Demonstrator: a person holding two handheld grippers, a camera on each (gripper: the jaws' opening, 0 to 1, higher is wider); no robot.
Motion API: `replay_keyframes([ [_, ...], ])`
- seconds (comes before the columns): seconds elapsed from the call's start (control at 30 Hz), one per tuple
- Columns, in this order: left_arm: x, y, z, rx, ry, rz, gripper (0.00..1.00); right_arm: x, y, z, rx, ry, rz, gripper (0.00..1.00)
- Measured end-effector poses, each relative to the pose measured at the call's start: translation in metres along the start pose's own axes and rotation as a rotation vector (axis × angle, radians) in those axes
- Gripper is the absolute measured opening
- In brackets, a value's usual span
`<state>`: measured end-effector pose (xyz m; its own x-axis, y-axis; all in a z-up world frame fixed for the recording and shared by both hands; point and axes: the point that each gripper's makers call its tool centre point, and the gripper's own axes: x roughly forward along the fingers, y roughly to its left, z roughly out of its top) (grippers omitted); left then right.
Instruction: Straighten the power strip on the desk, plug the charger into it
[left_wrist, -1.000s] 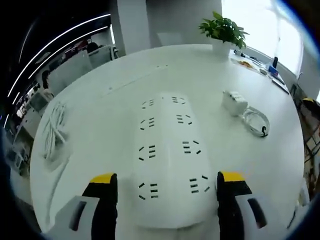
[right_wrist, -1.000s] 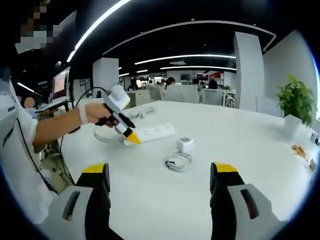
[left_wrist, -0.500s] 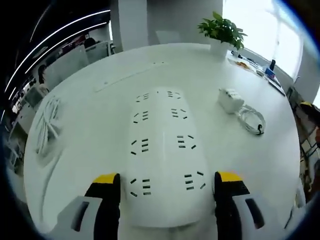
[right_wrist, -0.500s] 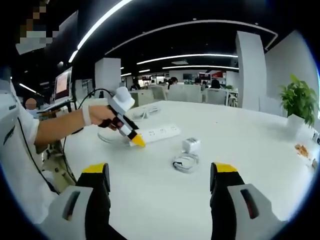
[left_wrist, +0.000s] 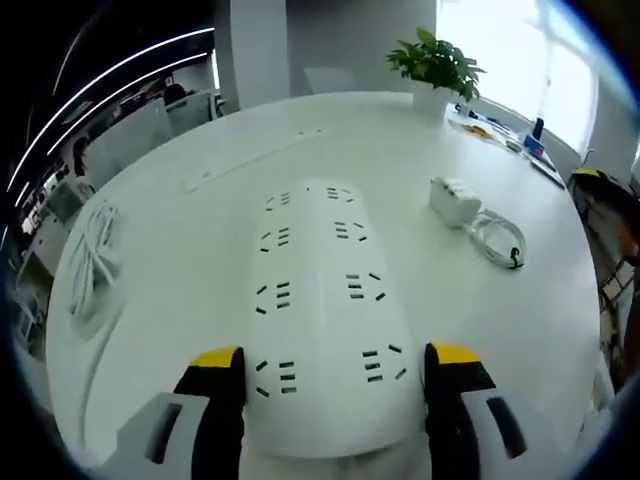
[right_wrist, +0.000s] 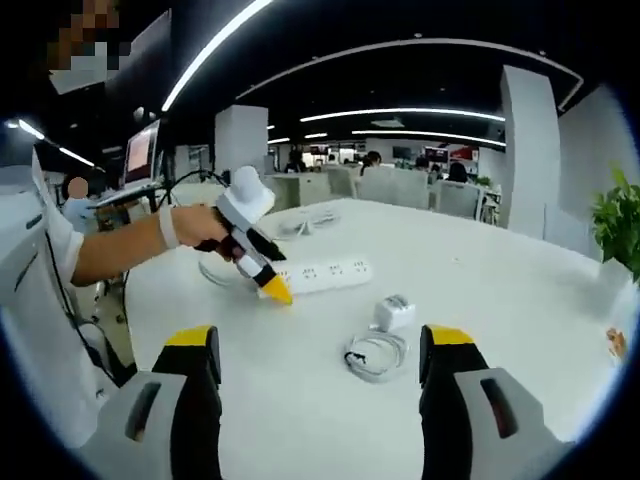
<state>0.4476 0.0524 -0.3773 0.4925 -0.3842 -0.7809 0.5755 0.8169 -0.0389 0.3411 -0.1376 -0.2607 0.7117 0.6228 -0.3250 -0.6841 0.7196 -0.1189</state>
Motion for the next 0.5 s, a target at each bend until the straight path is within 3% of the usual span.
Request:
replay_keyframes([
  [0.2,0.000,-0.001,-0.001,0.002,0.015,0.000,0.73,0.013,-0.017,0.013,-0.022,-0.018,0.018,0.80],
  [0.5,-0.002,-0.001,-0.003,0.006,0.026,-0.004,0.73,0.015,-0.008,0.018,-0.121,-0.030,0.050,0.81],
])
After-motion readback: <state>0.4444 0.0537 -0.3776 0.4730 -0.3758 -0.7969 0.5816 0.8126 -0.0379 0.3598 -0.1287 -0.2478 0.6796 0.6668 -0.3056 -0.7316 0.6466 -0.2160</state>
